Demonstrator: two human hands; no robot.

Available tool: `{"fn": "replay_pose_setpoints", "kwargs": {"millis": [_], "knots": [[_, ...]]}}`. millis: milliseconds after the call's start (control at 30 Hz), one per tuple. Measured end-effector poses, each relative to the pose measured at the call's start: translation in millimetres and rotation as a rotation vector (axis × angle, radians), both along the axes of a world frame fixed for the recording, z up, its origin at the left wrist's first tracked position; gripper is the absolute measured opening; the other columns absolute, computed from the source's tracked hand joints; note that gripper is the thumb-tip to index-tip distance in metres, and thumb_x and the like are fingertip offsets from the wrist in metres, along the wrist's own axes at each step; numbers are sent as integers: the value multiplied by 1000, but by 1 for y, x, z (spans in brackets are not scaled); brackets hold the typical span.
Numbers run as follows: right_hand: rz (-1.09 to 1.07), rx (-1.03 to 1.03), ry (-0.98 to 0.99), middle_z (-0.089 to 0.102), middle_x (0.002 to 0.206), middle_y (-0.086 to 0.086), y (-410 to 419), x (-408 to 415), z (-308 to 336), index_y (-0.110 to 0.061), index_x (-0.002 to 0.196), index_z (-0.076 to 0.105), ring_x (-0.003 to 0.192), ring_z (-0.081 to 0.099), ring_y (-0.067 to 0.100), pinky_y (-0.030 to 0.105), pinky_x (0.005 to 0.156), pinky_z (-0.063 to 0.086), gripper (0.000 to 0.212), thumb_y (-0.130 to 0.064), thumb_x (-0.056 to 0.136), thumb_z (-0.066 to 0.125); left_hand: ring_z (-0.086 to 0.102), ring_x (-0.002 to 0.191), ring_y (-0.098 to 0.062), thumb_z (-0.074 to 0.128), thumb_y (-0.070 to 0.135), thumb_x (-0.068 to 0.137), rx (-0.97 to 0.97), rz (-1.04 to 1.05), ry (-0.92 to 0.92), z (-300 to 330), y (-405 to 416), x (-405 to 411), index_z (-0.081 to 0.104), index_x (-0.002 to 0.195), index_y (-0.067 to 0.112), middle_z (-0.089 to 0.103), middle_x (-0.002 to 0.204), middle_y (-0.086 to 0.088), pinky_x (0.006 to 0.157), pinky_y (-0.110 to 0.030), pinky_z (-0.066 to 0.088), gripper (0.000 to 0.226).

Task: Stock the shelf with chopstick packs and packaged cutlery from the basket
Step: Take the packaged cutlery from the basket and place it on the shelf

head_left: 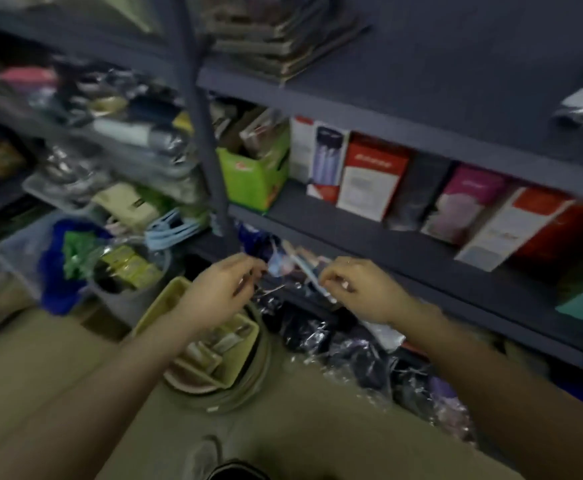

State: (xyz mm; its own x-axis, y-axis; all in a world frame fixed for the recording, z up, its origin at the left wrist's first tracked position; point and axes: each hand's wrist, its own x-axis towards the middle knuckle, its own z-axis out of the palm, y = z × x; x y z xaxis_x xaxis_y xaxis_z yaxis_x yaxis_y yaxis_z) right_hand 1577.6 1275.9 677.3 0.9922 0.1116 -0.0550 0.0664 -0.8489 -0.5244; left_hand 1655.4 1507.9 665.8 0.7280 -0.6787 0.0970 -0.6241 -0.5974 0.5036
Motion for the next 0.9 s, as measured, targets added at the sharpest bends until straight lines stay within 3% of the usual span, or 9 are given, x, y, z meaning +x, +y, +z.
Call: {"fn": "replay_pose_setpoints", "kwargs": {"millis": [100, 167, 300, 433, 500, 633, 733, 833, 900], "knots": [[53, 42, 246, 61, 86, 19, 58, 33, -63, -1, 84, 57, 80, 56, 34, 41, 74, 45, 26, -20, 96, 43, 62, 93, -22, 50, 12, 90, 136, 95, 141, -49, 64, 26, 59, 118, 12, 61, 106, -3, 69, -17, 39, 29], [32, 91, 348, 63, 95, 19, 96, 57, -108, -2, 93, 59, 87, 59, 33, 40, 75, 46, 23, -19, 94, 45, 64, 93, -25, 51, 16, 87, 242, 109, 183, -78, 96, 47, 62, 114, 10, 65, 106, -8, 65, -12, 30, 30], [-10, 200, 529, 58, 84, 6, 177, 101, -218, -15, 80, 57, 77, 53, 12, 27, 72, 44, 16, -13, 92, 47, 67, 61, -16, 46, 20, 73, 395, 38, 250, -141, 146, 92, 72, 89, 21, 73, 81, 0, 52, -19, 32, 31], [-164, 236, 677, 61, 119, 13, 241, 140, -334, -7, 120, 55, 112, 57, 29, 33, 89, 43, 32, -24, 93, 48, 63, 102, -27, 24, 36, 75, 360, -4, 317, -222, 177, 130, 62, 114, 18, 61, 120, -7, 77, -33, 54, 57], [-165, 144, 668, 58, 125, 10, 261, 151, -387, -11, 126, 51, 117, 54, 28, 33, 94, 41, 39, -29, 91, 50, 59, 109, -26, 22, 36, 75, 335, 37, 320, -253, 177, 139, 59, 118, 20, 58, 125, -5, 80, -35, 53, 59], [-21, -348, 509, 36, 146, 20, 266, 163, -463, -5, 140, 33, 135, 32, 36, 44, 112, 26, 59, -28, 89, 50, 47, 122, -23, 36, 23, 87, 395, 9, 328, -301, 162, 140, 46, 131, 22, 48, 133, -4, 90, -36, 49, 46], [41, -561, 591, 44, 138, 19, 249, 174, -482, -5, 135, 35, 129, 38, 35, 45, 108, 33, 60, -37, 87, 52, 42, 127, -24, 42, 19, 90, 535, 14, 350, -332, 148, 141, 35, 139, 25, 43, 138, -4, 95, -37, 47, 49], [84, -535, 706, 54, 127, 12, 242, 183, -488, -11, 127, 45, 119, 49, 30, 41, 98, 40, 60, -45, 80, 61, 40, 129, -29, 42, 13, 91, 705, 21, 345, -366, 131, 145, 33, 139, 18, 40, 141, -9, 98, -40, 44, 49], [97, -445, 764, 59, 122, 9, 244, 182, -484, -15, 122, 51, 114, 55, 26, 36, 91, 45, 44, -37, 85, 59, 41, 128, -31, 41, 8, 91, 799, 23, 335, -386, 120, 150, 32, 139, 14, 38, 141, -11, 95, -42, 43, 49]]}}
